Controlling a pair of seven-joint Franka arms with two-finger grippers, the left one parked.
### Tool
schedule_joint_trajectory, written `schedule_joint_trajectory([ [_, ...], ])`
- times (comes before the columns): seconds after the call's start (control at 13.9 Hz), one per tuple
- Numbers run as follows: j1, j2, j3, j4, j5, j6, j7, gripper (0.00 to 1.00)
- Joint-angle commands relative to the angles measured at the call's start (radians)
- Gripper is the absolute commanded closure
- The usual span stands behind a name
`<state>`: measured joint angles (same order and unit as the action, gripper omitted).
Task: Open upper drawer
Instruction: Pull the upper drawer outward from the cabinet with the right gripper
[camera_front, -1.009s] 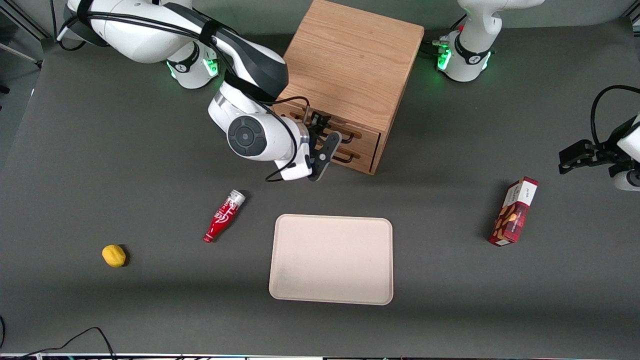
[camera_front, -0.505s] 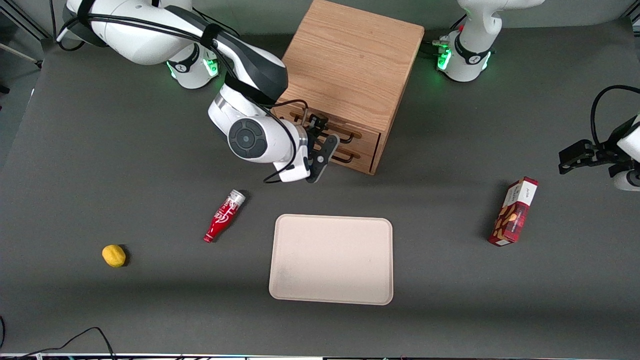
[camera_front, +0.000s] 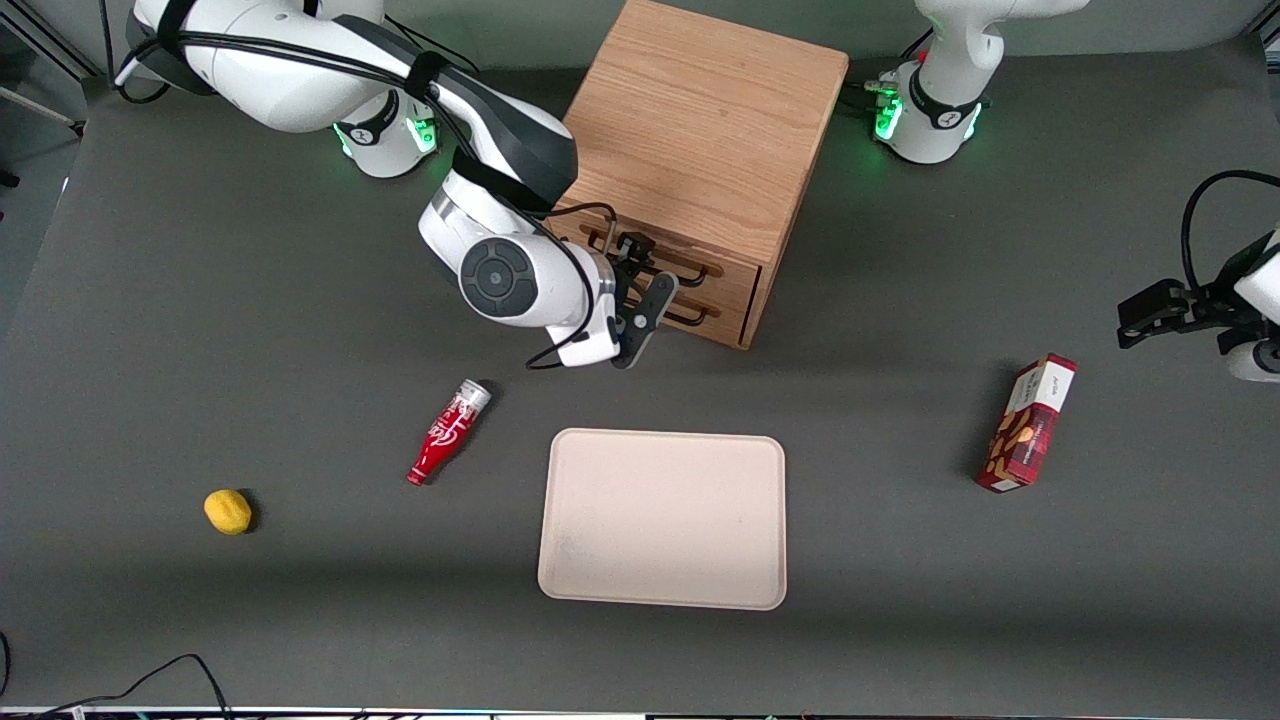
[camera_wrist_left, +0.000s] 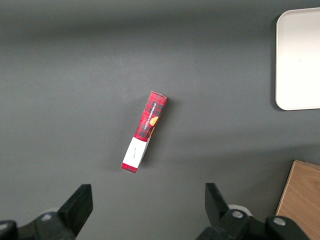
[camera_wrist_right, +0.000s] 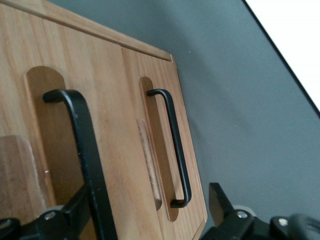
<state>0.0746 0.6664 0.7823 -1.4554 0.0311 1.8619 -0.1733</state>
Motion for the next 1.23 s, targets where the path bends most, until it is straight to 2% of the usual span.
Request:
schedule_joint_trajectory([
  [0.0, -0.015, 0.019, -0.006, 0.024, -0.049, 0.014, 0.018, 0.00],
  [0.22, -0.019, 0.067, -0.014, 0.102, -0.082, 0.003, 0.017, 0.00],
  [0.5, -0.022, 0.093, -0.064, 0.162, -0.079, -0.015, -0.006, 0.00],
  [1.15, -0.013, 0.214, -0.099, 0.389, -0.082, -0.072, -0.014, 0.00],
])
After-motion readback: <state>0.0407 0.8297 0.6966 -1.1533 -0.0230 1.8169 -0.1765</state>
